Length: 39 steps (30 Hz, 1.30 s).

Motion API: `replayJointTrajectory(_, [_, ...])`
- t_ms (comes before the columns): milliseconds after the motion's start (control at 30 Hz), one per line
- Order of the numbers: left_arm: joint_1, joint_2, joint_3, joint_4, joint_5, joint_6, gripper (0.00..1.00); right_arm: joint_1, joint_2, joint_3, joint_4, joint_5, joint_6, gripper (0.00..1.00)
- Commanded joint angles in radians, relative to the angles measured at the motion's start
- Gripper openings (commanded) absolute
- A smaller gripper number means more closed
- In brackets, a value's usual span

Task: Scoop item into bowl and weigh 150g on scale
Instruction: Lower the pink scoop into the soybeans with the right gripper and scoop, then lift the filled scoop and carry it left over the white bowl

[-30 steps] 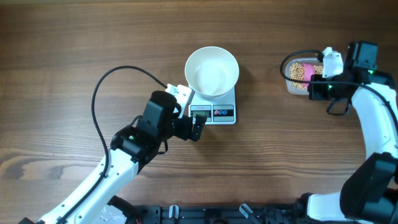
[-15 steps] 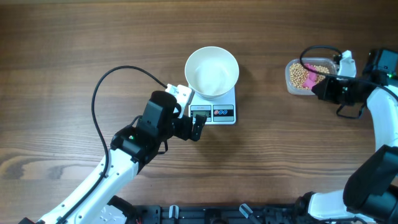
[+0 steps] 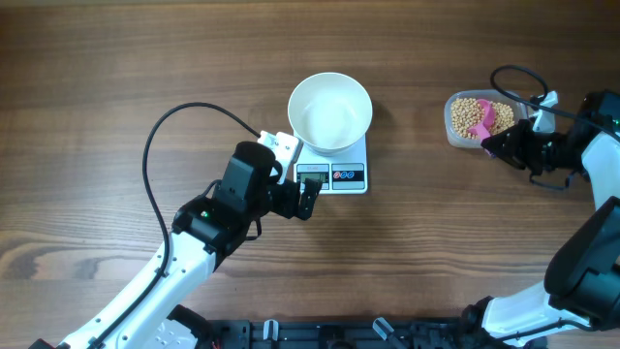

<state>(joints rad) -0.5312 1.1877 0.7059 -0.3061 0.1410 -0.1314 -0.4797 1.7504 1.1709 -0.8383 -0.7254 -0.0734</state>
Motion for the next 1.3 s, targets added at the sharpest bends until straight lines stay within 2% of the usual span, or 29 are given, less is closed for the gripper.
replayJointTrajectory(0, [-0.003,0.003,-0.005,0.002,0.015,0.023,1.0,0.0,0.013,-0.007,0.0,-0.068,0.044,0.04])
replayJointTrajectory(333, [-0.003,0.003,-0.005,0.002,0.015,0.023,1.0,-0.022,0.013,-0.007,0.006,-0.119,0.103,0.04])
replayJointTrajectory(567, [-0.003,0.003,-0.005,0.002,0.015,0.023,1.0,-0.061,0.011,-0.006,-0.005,-0.194,0.103,0.04])
replayJointTrajectory(1100, [-0.003,0.003,-0.005,0.002,0.015,0.023,1.0,-0.137,0.007,-0.006,-0.054,-0.222,0.099,0.04])
replayJointTrajectory(1267, [-0.003,0.003,-0.005,0.002,0.015,0.023,1.0,-0.16,0.006,-0.006,-0.087,-0.317,0.048,0.04])
